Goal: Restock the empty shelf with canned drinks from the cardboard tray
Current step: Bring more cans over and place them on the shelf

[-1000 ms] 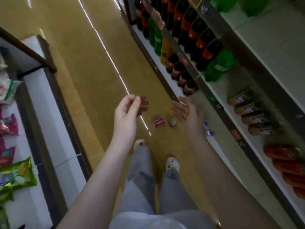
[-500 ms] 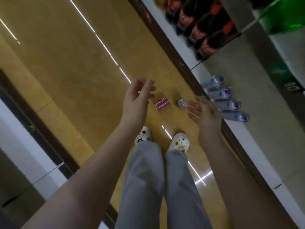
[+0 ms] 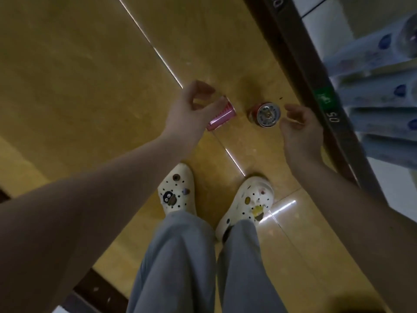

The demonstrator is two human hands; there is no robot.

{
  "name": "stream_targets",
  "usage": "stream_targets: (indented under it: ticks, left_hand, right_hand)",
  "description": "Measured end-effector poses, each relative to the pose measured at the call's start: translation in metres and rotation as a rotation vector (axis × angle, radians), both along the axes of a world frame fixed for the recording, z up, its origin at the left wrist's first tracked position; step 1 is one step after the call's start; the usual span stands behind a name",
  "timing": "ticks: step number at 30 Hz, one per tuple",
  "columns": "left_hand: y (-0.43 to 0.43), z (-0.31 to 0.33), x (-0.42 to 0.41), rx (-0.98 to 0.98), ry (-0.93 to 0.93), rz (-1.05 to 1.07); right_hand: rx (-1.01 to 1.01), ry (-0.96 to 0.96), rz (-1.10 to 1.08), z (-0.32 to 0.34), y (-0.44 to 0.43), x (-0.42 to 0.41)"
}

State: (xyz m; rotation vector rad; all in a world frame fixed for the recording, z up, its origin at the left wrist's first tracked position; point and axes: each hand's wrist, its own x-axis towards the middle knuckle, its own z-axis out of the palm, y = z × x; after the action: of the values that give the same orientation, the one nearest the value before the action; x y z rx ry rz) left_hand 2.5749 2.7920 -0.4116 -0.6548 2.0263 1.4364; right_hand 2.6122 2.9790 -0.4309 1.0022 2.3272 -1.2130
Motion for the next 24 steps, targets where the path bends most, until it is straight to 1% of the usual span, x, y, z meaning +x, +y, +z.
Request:
stream_targets:
  ticks: [2, 4, 5, 7, 11, 13, 15, 19, 21, 24]
  left_hand:
    - [-0.001, -0.027, 0.000, -0.145, 0.069, -0.075]
    - [-0.002, -0.055, 0.002, -0.274, 0.116, -0.216]
    - [-0.003, -0.068, 0.003, -0.319, 0.118, -0.273]
    - [-0.004, -0.095, 0.006, -0.384, 0.074, -0.335]
    - [-0.005, -0.132, 0.016, -0.478, -0.042, -0.445]
    - [-0.002, -0.144, 0.018, -0.490, -0.107, -0.436]
    - [0.002, -0.154, 0.022, -0.470, -0.148, -0.373]
    - [0.008, -0.170, 0.028, -0.457, -0.133, -0.275]
    - [0.009, -0.175, 0.030, -0.458, -0.121, -0.265]
    - [0.009, -0.176, 0.031, -0.455, -0.044, -0.264]
  right_hand:
    - [0.085, -0.038, 0.152, -0.022, 0.005, -0.001]
    - [0.181, -0.065, 0.324, -0.044, 0.008, -0.003]
    - [0.216, -0.081, 0.367, -0.053, 0.009, -0.005]
    - [0.265, -0.125, 0.373, -0.071, 0.011, -0.011]
    - [0.256, -0.181, 0.376, -0.092, 0.010, -0.013]
    - [0.247, -0.188, 0.394, -0.100, 0.011, -0.013]
    - [0.231, -0.185, 0.392, -0.105, 0.011, -0.012]
    - [0.238, -0.138, 0.380, -0.111, 0.013, -0.010]
    - [0.246, -0.130, 0.379, -0.113, 0.012, -0.009]
    - [0.247, -0.114, 0.359, -0.115, 0.013, -0.009]
